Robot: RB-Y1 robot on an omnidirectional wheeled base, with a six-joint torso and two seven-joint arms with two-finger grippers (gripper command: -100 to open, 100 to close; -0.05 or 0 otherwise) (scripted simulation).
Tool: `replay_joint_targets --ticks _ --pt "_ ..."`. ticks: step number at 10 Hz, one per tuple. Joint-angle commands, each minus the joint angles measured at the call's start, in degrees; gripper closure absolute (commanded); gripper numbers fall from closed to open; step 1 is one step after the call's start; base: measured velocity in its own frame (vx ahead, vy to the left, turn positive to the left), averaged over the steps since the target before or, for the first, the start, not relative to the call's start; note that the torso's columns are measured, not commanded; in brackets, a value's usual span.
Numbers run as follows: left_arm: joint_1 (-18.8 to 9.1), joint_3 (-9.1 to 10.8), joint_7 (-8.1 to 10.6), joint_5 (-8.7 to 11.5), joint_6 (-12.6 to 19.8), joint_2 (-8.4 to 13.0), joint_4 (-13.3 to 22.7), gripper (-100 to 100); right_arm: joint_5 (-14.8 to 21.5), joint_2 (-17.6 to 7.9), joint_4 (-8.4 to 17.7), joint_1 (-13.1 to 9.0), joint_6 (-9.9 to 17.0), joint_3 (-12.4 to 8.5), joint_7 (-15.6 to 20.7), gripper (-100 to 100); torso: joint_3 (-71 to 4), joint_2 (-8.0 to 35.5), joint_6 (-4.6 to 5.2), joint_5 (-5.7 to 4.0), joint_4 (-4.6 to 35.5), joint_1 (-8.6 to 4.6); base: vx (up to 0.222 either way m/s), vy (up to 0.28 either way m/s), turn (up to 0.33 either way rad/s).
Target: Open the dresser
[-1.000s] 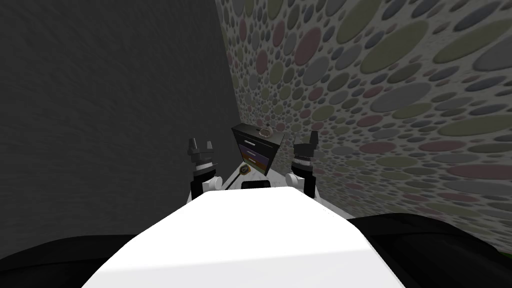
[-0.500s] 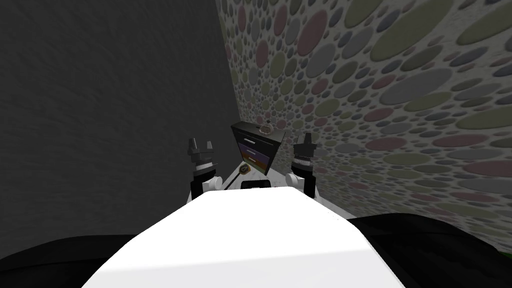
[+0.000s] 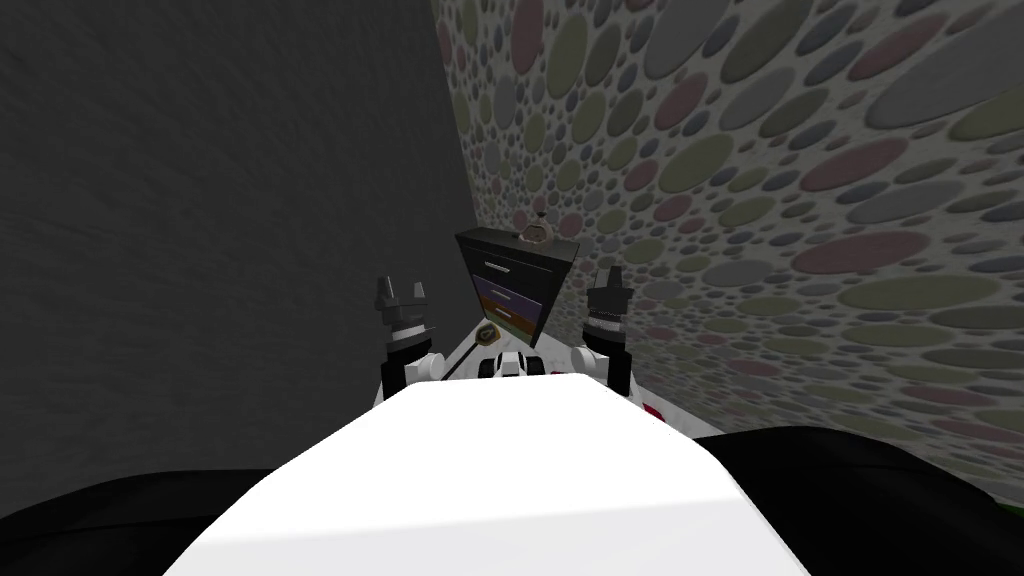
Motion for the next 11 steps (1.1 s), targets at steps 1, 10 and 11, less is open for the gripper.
replay_joint_targets --ticks 1,10,11 --pt "-0.1 -0.28 0.29 -0.2 1.3 4.5 -0.4 -100 0.0 0.0 0.0 0.0 0.0 0.0 0.0 0 -4.0 1.9 0.01 0.01 1.9 0.02 0.016 0.002 -0.054" --pt "-1.1 -2.70 2.78 -1.9 12.9 12.6 -3.4 -100 0.0 0.0 0.0 0.0 0.0 0.0 0.0 0 -5.4 2.7 0.00 0.01 2.7 0.02 0.040 0.011 -0.091" --pt "-1.3 -3.00 3.09 -2.1 14.4 13.0 -3.7 -100 0.0 0.0 0.0 0.0 0.0 0.0 0.0 0 -5.4 2.7 0.00 -0.01 2.7 -0.05 0.052 0.006 -0.091"
